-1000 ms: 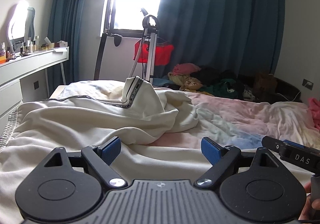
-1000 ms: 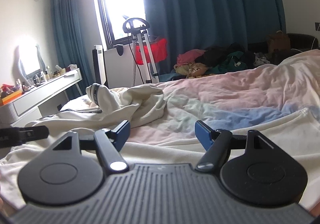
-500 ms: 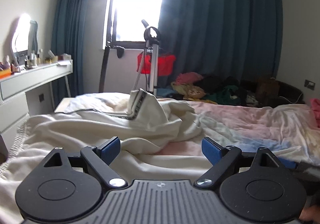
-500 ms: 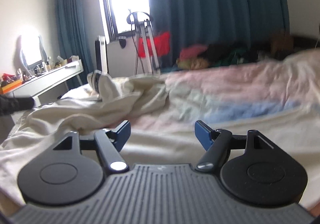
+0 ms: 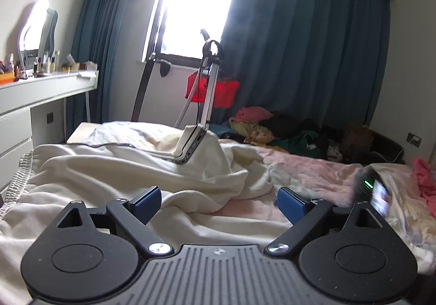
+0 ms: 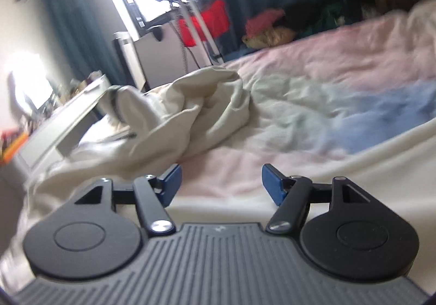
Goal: Fold clothes
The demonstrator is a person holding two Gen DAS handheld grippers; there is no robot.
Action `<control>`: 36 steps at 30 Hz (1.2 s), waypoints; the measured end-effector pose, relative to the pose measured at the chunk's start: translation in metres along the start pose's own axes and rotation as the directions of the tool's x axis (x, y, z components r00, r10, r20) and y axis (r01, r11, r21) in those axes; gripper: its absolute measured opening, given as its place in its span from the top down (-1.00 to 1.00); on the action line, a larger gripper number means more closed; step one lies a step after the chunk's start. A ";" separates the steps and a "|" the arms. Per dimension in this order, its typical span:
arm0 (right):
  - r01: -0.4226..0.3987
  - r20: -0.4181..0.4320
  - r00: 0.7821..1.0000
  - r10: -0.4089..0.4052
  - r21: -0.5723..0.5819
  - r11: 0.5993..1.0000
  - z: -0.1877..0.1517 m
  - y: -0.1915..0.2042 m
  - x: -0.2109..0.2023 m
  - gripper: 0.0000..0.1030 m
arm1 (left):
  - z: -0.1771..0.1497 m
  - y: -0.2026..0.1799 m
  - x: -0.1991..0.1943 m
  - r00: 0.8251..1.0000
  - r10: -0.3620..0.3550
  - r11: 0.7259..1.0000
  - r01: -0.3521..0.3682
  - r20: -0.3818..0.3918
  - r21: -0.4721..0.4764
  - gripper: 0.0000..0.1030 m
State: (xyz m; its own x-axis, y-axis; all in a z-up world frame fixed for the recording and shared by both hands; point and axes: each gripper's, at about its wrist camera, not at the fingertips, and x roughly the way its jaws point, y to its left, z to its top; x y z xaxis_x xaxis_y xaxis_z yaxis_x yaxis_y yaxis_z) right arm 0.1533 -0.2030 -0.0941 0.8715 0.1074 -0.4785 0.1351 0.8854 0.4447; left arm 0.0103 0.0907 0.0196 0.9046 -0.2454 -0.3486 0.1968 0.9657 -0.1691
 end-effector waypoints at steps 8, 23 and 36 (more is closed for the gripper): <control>0.078 0.002 0.997 -0.078 0.102 0.992 0.018 0.007 0.121 -0.09 | -0.013 0.036 0.046 0.995 0.058 0.995 -0.064 -0.079 -0.078 -0.96; 0.361 0.260 0.907 -0.333 -0.069 0.930 0.121 0.003 0.070 0.82 | -0.023 0.043 0.071 0.986 0.045 0.989 -0.066 -0.161 -0.132 -0.96; 0.585 0.441 0.742 -0.505 -0.057 0.809 0.196 -0.107 -0.048 0.82 | -0.028 0.031 0.078 0.978 0.047 0.991 -0.071 -0.205 -0.111 -0.98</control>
State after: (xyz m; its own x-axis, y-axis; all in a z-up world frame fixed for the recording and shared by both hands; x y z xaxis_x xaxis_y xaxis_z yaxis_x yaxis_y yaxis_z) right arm 0.1896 -0.3918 0.0289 0.7861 -0.5671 -0.2459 0.5922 0.8050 0.0368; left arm 0.0762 0.0992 -0.0382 0.8160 -0.2114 -0.5381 0.0888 0.9655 -0.2447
